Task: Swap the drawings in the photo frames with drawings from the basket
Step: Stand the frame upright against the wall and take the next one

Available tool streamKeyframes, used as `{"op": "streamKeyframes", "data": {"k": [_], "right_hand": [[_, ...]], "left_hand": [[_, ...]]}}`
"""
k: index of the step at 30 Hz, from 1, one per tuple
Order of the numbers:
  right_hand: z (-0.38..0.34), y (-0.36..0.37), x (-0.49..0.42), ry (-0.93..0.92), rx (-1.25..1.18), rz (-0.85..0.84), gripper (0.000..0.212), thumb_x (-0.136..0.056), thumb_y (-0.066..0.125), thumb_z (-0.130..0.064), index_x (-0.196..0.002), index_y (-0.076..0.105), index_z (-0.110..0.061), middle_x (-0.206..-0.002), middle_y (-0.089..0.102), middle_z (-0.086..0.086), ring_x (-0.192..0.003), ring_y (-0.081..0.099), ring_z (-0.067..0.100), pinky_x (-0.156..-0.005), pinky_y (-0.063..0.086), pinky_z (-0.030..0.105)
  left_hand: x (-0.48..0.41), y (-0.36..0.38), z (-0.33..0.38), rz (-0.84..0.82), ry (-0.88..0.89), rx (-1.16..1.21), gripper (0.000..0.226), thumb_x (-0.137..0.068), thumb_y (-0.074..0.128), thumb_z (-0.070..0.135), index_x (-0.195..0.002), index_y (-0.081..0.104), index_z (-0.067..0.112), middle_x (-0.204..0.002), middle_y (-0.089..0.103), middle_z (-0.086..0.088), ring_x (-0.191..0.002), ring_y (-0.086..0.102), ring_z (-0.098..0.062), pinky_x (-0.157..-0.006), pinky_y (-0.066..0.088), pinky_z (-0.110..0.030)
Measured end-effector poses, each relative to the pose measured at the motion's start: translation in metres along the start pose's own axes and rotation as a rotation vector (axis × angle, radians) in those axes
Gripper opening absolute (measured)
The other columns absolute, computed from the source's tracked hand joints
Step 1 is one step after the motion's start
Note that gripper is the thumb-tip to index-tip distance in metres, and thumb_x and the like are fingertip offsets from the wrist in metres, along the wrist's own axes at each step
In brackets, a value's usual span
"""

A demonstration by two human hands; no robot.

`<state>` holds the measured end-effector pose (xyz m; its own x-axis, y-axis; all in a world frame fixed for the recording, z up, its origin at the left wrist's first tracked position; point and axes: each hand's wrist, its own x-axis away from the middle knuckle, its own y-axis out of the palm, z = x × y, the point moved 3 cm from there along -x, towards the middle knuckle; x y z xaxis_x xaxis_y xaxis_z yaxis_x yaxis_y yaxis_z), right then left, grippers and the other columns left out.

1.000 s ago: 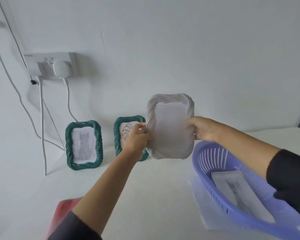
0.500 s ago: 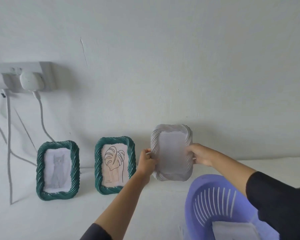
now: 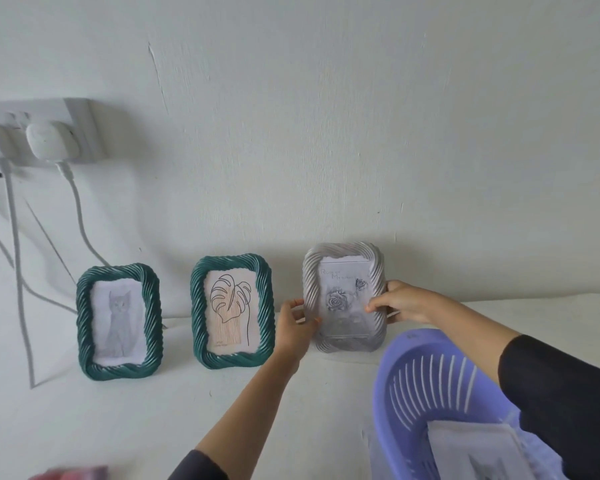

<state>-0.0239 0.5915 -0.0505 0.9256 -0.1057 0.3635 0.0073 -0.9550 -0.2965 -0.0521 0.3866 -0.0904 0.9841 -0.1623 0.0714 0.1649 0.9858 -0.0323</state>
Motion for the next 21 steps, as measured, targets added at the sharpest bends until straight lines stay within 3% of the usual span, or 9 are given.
{"op": "streamKeyframes", "data": {"k": [5,9,15,21], "right_hand": [[0.008,-0.005,0.009,-0.012,0.186,0.037,0.021,-0.080,0.066,-0.002,-0.091,0.053,-0.015,-0.081,0.061,0.000,-0.068,0.059,0.012,-0.062,0.047,0.021],[0.010,-0.004,0.014,-0.040,0.198,0.040,0.022,-0.082,0.065,-0.002,-0.096,0.053,-0.013,-0.081,0.061,-0.001,-0.069,0.061,0.011,-0.063,0.048,0.020],[0.009,-0.006,0.019,-0.019,0.189,0.048,0.021,-0.083,0.063,0.001,-0.099,0.053,-0.008,-0.083,0.061,0.005,-0.073,0.061,0.014,-0.060,0.050,0.018],[0.010,-0.006,0.022,-0.037,0.190,0.064,0.019,-0.082,0.061,0.006,-0.081,0.054,-0.011,-0.078,0.061,0.004,-0.069,0.061,0.013,-0.058,0.053,0.013]], "left_hand": [[0.013,-0.006,-0.017,0.060,-0.015,-0.028,0.030,-0.085,0.058,0.000,-0.114,0.056,0.006,-0.104,0.065,-0.012,-0.083,0.057,-0.021,-0.070,0.045,-0.030],[0.017,-0.005,-0.018,0.066,-0.011,-0.023,0.029,-0.086,0.057,0.000,-0.114,0.057,0.007,-0.102,0.065,-0.013,-0.082,0.057,-0.023,-0.072,0.047,-0.034],[0.023,-0.002,-0.020,0.061,-0.016,0.003,0.027,-0.087,0.057,-0.001,-0.112,0.056,0.007,-0.094,0.063,-0.010,-0.080,0.056,-0.023,-0.069,0.048,-0.032],[0.025,-0.002,-0.020,0.046,-0.024,0.012,0.025,-0.087,0.056,-0.002,-0.110,0.055,0.008,-0.093,0.061,-0.010,-0.078,0.056,-0.020,-0.062,0.047,-0.027]]}}
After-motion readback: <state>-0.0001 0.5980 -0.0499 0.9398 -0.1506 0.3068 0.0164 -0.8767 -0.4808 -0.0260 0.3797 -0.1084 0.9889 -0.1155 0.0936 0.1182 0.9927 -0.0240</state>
